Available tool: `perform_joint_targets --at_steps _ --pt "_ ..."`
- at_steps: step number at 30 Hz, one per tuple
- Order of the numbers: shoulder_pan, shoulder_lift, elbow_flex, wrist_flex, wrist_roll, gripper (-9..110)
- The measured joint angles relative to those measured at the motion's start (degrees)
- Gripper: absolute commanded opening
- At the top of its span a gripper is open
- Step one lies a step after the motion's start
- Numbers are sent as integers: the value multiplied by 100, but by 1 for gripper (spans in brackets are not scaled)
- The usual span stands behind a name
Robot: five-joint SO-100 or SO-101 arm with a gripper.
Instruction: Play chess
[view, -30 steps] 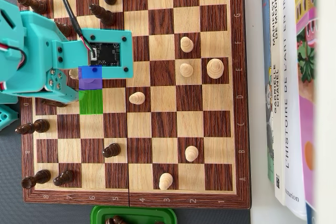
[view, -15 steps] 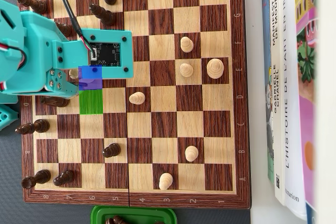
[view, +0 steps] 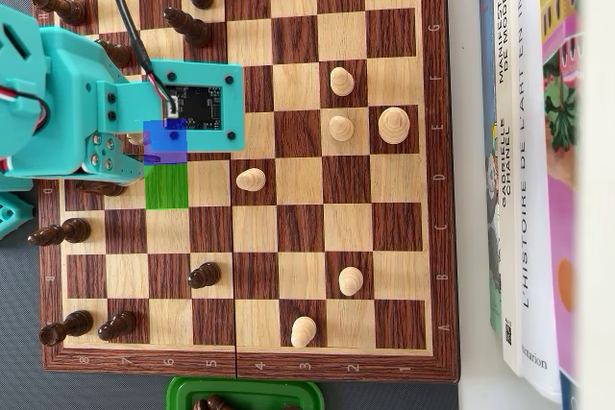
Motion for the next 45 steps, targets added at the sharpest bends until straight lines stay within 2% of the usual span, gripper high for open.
perform_joint_targets --at_steps 12,45 --pt "0 0 0 0 0 10" --pt "0 44 -9 9 0 10"
